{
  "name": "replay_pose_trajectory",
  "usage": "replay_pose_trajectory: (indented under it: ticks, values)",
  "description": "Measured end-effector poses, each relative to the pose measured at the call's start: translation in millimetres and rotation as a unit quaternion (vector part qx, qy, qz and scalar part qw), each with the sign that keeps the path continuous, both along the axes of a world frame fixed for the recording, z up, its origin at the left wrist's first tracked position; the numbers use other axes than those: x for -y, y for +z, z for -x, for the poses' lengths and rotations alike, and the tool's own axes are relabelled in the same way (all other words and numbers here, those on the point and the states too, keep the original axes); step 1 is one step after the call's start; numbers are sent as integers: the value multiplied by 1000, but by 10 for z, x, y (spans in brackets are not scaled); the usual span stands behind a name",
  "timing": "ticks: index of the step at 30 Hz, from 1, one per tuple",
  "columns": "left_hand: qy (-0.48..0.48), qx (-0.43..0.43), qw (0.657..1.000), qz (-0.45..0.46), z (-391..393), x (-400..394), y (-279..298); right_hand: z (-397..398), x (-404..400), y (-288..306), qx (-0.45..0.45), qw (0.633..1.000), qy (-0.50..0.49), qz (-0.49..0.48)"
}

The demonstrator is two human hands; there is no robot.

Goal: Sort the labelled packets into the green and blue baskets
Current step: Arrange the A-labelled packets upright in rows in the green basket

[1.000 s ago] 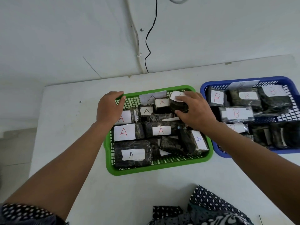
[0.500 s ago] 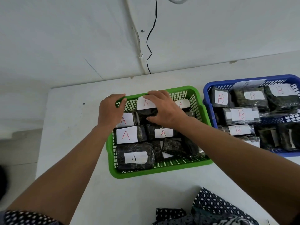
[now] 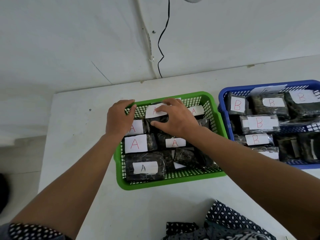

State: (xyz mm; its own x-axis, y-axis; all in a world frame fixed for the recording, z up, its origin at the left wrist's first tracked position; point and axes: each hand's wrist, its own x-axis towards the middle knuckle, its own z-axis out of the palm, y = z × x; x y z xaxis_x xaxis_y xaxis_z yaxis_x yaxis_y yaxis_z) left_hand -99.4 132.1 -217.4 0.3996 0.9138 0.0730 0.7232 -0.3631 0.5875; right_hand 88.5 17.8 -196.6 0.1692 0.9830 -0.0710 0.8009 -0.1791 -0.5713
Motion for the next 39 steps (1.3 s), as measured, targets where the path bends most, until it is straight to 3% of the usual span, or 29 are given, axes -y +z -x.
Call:
replay_pose_trajectory:
  ticks: [9,14,19,24,31,36,39]
  values:
    - [-5,-4,1000,-2,8,-4,-28,-76,73,-17,-92,995,-12,22]
    - [-30,-17,999,-30,-29,78,7,-330,269,-13,-73,997,-24,21]
    - [-156,19,987,-36,-346,497,221,-703,576,22,-24,995,-99,5]
    - [-319,-98,942,34,-475,942,198,-854,788,129,58,996,-45,49]
    - [-279,-112,952,49,-472,1052,190,-787,792,265,127,988,-6,90]
    - [-255,-111,960,29,-497,1170,176,-712,1073,344,127,990,-38,-41]
    - [-245,-104,964,4,-494,1243,174,-601,1252,320,129,990,-33,36]
